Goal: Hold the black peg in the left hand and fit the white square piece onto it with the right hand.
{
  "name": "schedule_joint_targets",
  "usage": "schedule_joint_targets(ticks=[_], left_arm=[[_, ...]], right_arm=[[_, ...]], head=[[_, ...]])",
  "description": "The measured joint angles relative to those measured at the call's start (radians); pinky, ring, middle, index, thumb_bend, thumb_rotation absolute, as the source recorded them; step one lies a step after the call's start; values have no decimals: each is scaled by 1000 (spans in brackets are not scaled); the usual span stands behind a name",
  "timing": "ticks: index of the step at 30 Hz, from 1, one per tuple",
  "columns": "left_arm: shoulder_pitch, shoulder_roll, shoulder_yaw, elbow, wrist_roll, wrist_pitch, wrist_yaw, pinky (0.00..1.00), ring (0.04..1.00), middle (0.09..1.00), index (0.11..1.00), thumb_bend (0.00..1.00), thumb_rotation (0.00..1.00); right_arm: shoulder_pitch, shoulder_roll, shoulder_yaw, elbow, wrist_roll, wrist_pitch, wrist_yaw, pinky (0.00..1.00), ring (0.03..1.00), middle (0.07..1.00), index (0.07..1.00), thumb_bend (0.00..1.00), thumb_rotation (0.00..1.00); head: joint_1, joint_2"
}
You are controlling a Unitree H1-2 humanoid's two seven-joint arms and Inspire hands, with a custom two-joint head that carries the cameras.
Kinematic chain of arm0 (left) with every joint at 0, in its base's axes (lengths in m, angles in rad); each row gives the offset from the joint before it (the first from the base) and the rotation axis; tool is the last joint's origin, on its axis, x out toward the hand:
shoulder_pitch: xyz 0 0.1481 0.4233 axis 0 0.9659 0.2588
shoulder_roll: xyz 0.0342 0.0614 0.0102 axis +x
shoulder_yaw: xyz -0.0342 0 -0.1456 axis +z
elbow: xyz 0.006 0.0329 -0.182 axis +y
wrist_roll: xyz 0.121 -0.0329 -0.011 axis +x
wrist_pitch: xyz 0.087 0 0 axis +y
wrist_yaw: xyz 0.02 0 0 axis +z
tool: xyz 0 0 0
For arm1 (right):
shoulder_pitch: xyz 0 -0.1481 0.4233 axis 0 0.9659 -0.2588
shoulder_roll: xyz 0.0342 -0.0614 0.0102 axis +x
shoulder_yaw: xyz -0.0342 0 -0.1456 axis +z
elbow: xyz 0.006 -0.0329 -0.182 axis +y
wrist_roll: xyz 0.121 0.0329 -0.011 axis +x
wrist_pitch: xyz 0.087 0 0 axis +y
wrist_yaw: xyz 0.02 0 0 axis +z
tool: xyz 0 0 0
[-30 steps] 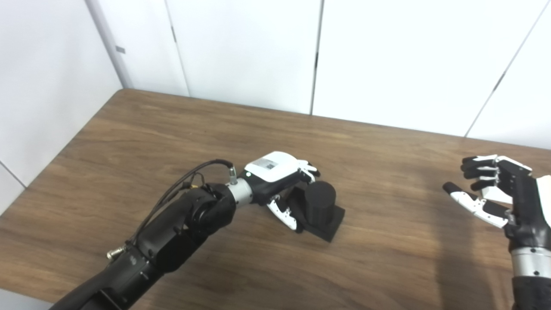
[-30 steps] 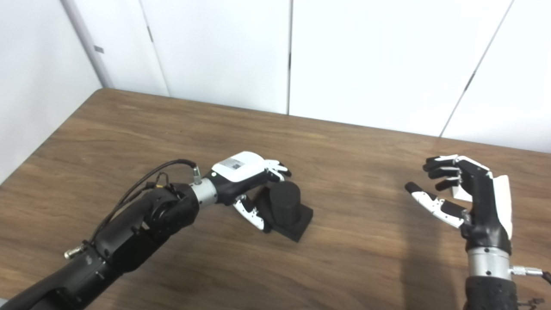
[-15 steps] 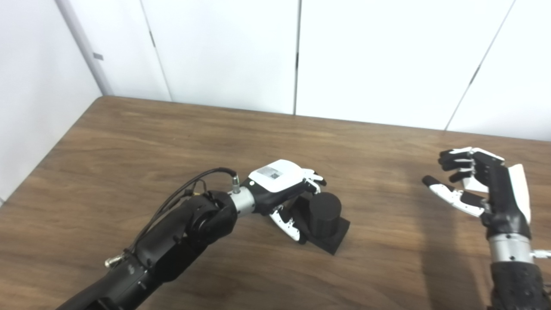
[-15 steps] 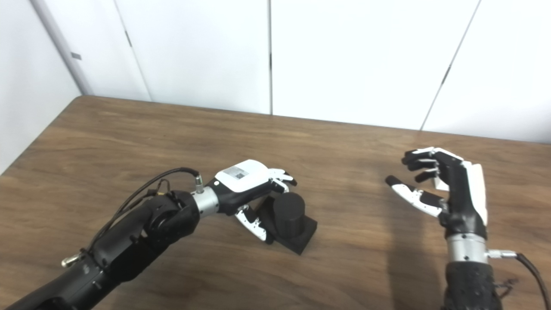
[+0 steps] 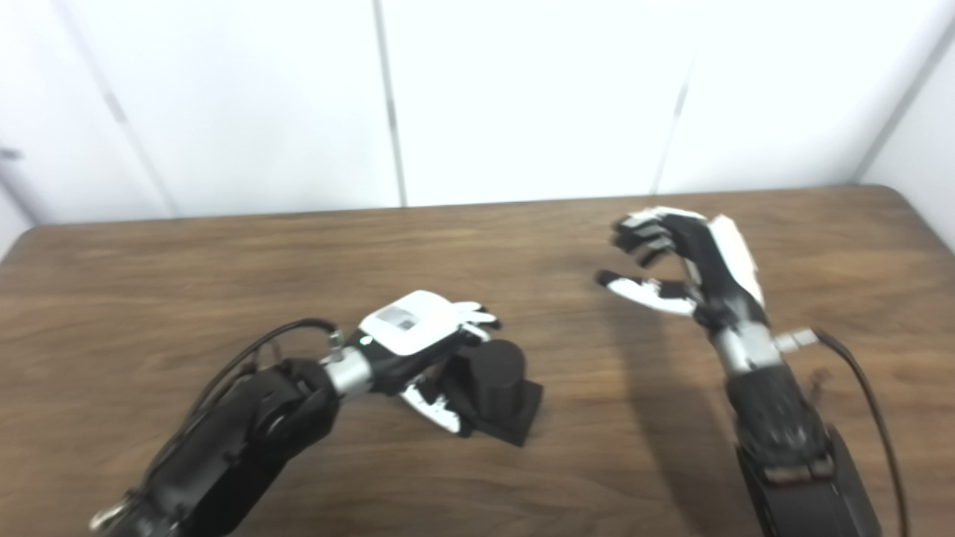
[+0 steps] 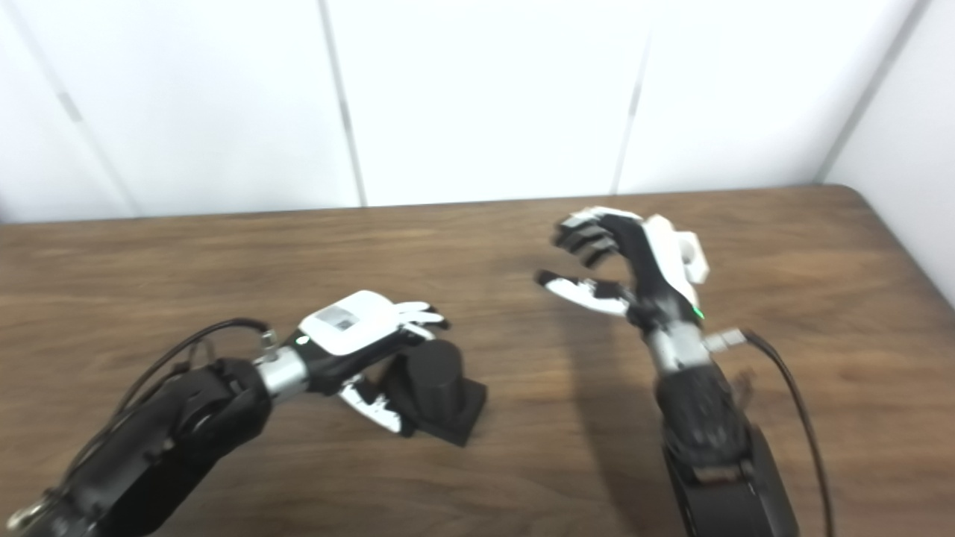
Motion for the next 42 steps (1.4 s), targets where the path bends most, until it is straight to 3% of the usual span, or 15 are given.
schedule_joint_targets(ticks=[6,9,14,17,20,24,27,32,42], left_arm=[[10,13,4,4,-6,-31,18,745,918,899,491,524,66],[17,19,9,4,-12,-32,19,740,908,895,491,524,65],[29,23,15,3,-23,-51,22,746,898,887,491,524,64],[35,32,20,1,-30,-65,22,750,896,884,491,524,63],[38,41,23,0,-39,-70,22,753,890,882,491,524,63],[46,43,28,0,-46,-78,23,760,890,878,491,524,63],[54,47,35,8,-47,-103,44,761,892,883,491,524,65],[57,48,38,31,-49,-135,64,769,905,889,492,524,67],[62,48,41,31,-53,-139,66,781,905,891,492,524,67]], right_arm=[[-73,-131,6,-22,-81,73,95,551,675,745,497,507,136],[-108,-207,47,-17,-121,90,175,581,726,791,707,662,71],[-190,-397,137,37,-193,97,360,660,800,846,787,828,95],[-230,-450,157,63,-225,113,438,714,846,874,811,869,108],[-241,-453,169,79,-253,120,457,709,845,880,874,937,182],[-245,-453,199,172,-324,120,458,791,887,922,945,970,238],[-259,-453,211,204,-358,119,461,827,934,984,966,981,242],[-315,-463,231,259,-423,128,492,872,977,1000,989,979,238],[-373,-467,291,388,-497,144,554,837,976,1000,977,961,228]], head=[[-75,-34],[-91,-45],[-132,-72],[-147,-81],[-178,-98],[-187,-104],[-193,-111],[-198,-114],[-190,-109]])
